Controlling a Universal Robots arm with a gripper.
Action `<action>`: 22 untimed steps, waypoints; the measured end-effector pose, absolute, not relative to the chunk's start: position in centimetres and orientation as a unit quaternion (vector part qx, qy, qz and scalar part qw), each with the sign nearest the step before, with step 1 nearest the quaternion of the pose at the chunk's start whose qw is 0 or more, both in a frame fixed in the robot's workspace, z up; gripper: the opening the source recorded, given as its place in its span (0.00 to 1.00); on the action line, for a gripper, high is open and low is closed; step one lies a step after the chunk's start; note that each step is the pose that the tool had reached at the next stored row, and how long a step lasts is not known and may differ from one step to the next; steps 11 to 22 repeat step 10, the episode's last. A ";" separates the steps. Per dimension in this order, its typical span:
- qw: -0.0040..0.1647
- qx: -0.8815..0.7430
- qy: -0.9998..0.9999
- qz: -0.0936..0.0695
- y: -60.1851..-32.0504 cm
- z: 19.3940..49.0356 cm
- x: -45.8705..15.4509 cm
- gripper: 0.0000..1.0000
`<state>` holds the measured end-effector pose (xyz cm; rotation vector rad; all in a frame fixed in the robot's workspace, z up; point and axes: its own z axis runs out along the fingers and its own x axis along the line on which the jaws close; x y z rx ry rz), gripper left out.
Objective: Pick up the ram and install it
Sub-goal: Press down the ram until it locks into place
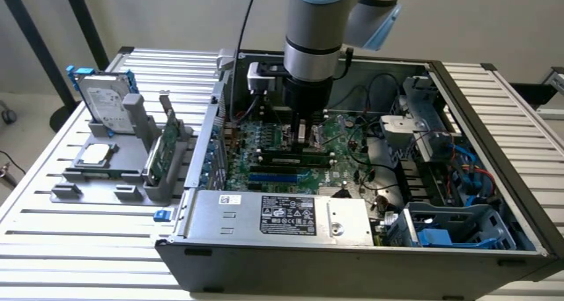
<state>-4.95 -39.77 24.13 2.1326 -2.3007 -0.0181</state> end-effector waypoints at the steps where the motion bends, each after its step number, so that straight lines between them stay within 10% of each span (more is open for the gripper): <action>1: 0.002 0.680 -0.733 -0.006 -39.8 24.4 -5.0 0.11; 22: 0.002 0.680 -0.733 -0.006 -39.8 24.6 -5.0 0.11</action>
